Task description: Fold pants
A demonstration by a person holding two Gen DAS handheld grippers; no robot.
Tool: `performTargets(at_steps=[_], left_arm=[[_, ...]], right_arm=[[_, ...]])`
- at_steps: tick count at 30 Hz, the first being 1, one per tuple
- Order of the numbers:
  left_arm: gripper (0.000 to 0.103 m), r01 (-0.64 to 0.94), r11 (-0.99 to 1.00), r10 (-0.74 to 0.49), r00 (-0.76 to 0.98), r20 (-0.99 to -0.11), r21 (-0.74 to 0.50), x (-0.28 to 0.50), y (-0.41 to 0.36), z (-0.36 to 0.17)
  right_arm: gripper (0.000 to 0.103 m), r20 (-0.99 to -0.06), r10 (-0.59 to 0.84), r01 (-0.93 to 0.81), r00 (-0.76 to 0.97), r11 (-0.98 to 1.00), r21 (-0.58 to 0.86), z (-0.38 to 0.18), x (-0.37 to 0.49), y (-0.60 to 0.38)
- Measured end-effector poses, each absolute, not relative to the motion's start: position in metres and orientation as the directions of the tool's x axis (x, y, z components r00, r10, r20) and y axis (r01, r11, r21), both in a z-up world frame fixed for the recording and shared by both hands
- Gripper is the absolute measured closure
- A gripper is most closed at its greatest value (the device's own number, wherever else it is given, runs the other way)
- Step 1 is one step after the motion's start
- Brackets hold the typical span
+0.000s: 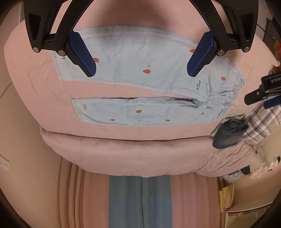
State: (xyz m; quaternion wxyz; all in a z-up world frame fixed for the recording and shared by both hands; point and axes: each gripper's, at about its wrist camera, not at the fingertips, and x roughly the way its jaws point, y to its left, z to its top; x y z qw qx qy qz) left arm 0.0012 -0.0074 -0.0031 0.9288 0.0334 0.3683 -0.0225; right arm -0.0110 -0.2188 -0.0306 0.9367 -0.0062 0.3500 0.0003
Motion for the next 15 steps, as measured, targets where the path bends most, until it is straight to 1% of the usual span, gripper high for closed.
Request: performTargets(at_steps=[10, 12, 15], left_arm=[[0.000, 0.070, 0.997, -0.024, 0.742, -0.669, 0.042, 0.000, -0.008, -0.005], [0.000, 0.076, 0.997, -0.038, 0.742, -0.669, 0.027, 0.001, -0.008, -0.008], [0.000, 0.078, 0.996, -0.080, 0.731, -0.678, -0.033, 0.006, -0.004, -0.016]], right_arm=[[0.000, -0.646, 0.016, -0.005, 0.764, 1.000, 0.019, -0.031, -0.012, -0.219], [0.000, -0.641, 0.023, -0.006, 0.767, 1.000, 0.029, -0.033, -0.013, -0.218], [0.000, -0.648, 0.033, -0.016, 0.761, 0.999, 0.031, -0.038, -0.011, -0.216]])
